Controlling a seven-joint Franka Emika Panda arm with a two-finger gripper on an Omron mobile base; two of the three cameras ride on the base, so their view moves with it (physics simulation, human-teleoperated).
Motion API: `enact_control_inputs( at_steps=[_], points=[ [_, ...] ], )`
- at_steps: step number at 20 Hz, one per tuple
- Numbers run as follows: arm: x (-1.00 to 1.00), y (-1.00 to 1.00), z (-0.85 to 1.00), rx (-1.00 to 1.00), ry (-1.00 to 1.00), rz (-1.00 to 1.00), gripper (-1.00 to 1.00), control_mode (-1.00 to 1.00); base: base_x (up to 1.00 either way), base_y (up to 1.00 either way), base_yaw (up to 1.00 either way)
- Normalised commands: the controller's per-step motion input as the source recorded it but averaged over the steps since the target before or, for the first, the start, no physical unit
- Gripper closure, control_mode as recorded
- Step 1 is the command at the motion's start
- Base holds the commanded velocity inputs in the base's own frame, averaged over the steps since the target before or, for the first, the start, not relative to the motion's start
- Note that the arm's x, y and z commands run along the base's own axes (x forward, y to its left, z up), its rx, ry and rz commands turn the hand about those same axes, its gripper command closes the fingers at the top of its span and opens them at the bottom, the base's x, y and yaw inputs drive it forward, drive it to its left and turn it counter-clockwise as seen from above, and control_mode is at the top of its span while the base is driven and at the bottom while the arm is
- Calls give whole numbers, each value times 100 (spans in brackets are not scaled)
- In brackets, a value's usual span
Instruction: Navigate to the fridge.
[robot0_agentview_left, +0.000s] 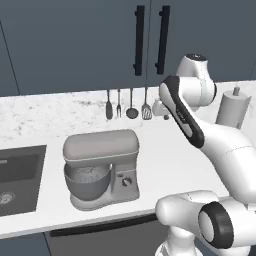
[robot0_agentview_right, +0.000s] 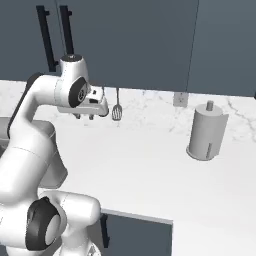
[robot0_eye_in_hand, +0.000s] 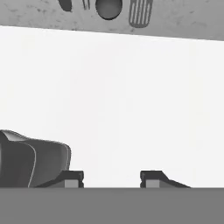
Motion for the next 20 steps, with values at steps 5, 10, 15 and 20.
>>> enact_control_inputs(
  at_steps=[5,10,15,20],
  points=[
    [-2,0,0,0,0,0,-100,100,-53,0,2],
    [0,0,0,0,0,0,-100,100,-41,20,32],
    [0,0,0,0,0,0,-100,100,-4,32,90],
    [0,0,0,0,0,0,-100,100,-9,9,100]
  ],
)
